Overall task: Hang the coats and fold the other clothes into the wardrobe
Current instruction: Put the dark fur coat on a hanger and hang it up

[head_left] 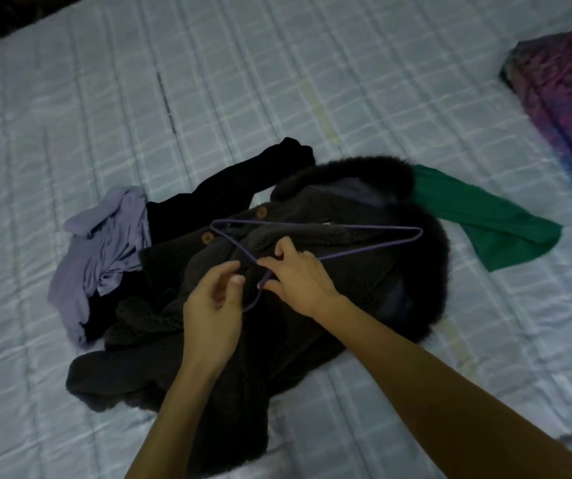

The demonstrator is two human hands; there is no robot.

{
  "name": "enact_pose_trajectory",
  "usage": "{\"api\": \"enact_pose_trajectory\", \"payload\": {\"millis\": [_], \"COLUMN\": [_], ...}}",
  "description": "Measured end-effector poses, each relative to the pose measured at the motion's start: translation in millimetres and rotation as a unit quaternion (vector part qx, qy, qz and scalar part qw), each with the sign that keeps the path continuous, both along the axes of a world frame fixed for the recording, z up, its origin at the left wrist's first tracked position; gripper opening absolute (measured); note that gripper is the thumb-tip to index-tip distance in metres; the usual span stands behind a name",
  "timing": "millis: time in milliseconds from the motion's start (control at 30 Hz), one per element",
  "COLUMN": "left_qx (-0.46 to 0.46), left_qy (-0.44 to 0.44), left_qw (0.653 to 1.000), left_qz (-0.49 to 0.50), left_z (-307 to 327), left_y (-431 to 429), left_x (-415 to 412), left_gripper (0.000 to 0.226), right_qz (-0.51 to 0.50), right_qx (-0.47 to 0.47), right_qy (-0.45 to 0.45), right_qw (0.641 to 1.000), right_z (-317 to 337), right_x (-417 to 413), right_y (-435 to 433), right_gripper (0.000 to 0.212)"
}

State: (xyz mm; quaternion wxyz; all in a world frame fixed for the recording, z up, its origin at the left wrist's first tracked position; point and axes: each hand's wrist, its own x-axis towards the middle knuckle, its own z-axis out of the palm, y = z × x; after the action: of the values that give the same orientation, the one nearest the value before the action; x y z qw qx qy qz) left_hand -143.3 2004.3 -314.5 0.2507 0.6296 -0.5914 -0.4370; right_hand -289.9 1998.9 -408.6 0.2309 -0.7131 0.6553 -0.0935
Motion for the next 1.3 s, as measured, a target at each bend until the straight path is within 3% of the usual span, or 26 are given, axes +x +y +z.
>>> {"api": "enact_pose_trajectory", "payload": {"millis": [167,267,433,533,633,700,767,867,1000,1133,1300], "left_qx": [-0.081,-0.115,-0.051,0.001,0.053,0.025,-0.04,-0.095,-0.07,-0.036,-0.016], "left_qy": [0.006,0.008,-0.135,-0.272,-0.405,-0.475,-0.518,-0.486,-0.392,-0.31,-0.275], "left_qw": [0.996,0.992,0.984,0.925,0.814,0.758,0.739,0.773,0.861,0.94,0.96], "left_qz": [0.039,0.059,-0.107,-0.265,-0.413,-0.447,-0.429,-0.397,-0.317,-0.136,0.054], "left_z": [3.8,-6.1,-52.4,-86.9,-113.7,-126.0,-129.3,-121.6,-88.4,-38.7,7.9], "left_y": [-18.3,-25.6,-23.9,-11.3,8.6,16.8,13.8,-2.7,-22.3,-25.4,-28.8], "left_x": [-49.1,-79.3,-121.0,-142.3,-160.8,-164.9,-161.1,-144.0,-109.9,-51.8,42.9], "left_gripper": [0.023,0.024,0.027,0.059,0.106,0.112,0.095,0.05,0.027,0.025,0.029], "right_qz": [-0.126,-0.234,-0.362,-0.417,-0.451,-0.469,-0.48,-0.502,-0.507,-0.489,-0.46], "right_qx": [-0.125,-0.145,-0.144,-0.166,-0.165,-0.166,-0.181,-0.193,-0.21,-0.242,-0.272], "right_qy": [0.013,-0.023,-0.084,-0.13,-0.146,-0.15,-0.152,-0.176,-0.174,-0.192,-0.187], "right_qw": [0.984,0.961,0.917,0.884,0.865,0.854,0.845,0.825,0.818,0.816,0.824], "right_z": [5.1,9.2,15.2,14.4,8.5,7.5,9.5,18.9,35.3,64.4,104.2], "right_x": [-50.9,-87.9,-124.5,-133.5,-137.9,-137.8,-136.5,-135.3,-127.3,-106.9,-71.2], "right_y": [12.4,24.0,41.1,53.7,65.6,73.3,79.9,88.0,87.1,80.5,77.9], "right_gripper": [0.037,0.031,0.029,0.031,0.035,0.034,0.031,0.027,0.026,0.029,0.034]}}
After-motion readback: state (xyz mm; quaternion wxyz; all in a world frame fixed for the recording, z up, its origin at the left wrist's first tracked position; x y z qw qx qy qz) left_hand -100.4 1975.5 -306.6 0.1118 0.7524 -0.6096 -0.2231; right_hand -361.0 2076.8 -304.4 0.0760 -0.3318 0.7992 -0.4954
